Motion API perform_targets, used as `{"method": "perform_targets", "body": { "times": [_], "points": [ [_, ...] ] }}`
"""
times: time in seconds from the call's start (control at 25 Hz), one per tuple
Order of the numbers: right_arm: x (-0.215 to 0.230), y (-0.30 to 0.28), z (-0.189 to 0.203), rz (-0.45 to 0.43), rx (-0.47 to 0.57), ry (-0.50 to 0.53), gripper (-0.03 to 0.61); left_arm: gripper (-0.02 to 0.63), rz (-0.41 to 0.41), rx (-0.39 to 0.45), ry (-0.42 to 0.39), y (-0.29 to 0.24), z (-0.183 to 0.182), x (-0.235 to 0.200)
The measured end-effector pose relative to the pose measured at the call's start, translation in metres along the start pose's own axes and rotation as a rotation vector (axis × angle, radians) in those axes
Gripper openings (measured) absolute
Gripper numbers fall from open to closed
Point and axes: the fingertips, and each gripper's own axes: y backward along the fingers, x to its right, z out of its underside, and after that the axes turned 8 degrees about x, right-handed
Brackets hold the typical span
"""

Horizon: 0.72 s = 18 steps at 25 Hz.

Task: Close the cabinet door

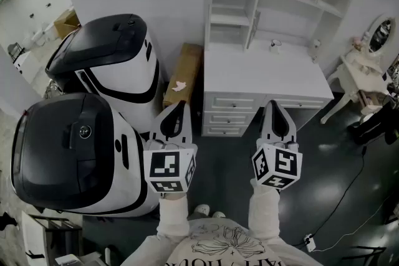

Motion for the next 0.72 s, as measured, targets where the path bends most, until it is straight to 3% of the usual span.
{"method": "perform_targets", "body": {
  "times": [0.72],
  "points": [
    [-0.017,-0.003,0.02,0.052,-0.017,-0.019,0.005,0.003,0.013,-0.016,0.014,0.001,0.016,-0.033]
  ]
}}
